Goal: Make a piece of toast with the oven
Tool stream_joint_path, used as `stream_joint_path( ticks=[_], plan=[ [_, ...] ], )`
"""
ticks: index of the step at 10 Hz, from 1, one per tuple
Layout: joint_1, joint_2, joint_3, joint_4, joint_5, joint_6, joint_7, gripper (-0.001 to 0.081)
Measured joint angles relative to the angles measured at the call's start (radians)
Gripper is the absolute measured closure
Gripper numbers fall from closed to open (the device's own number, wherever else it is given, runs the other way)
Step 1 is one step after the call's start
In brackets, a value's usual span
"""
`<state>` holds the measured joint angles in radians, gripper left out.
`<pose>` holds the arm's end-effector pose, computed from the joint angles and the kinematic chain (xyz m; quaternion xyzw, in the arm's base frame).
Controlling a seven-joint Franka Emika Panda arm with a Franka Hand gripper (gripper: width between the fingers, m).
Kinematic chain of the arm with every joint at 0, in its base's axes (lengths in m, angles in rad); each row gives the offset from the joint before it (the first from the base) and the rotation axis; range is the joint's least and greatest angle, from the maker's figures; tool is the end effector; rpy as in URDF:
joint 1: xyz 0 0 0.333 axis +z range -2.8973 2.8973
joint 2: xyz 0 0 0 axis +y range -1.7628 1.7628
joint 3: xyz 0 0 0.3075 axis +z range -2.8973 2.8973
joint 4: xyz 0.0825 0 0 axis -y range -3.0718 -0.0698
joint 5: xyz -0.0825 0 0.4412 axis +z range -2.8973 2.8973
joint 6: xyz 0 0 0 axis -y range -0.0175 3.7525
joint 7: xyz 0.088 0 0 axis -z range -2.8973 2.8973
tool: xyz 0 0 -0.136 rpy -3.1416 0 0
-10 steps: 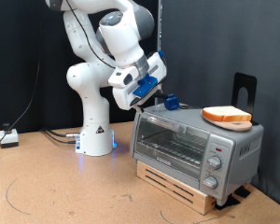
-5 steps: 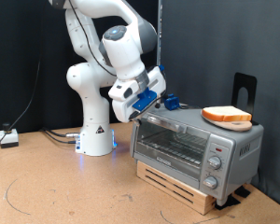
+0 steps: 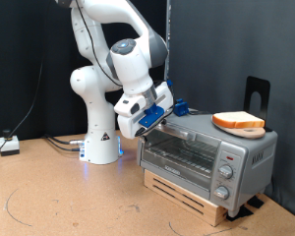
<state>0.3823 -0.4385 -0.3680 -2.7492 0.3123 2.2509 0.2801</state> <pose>0.4035 0.0452 0.2633 -0.9569 0.2123 0.0807 0.1812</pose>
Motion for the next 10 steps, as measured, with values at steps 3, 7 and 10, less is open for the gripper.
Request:
stream_joint_path(
  ticks=[3, 7, 10],
  plan=[
    [-0.054, 0.014, -0.01, 0.013, -0.052, 0.021, 0.009, -0.0001],
    [-0.099, 0.097, -0.04, 0.063, -0.074, 0.037, 0.004, -0.0001],
    [-0.109, 0.179, -0.05, 0.105, -0.077, 0.063, 0.004, -0.0001]
  ],
)
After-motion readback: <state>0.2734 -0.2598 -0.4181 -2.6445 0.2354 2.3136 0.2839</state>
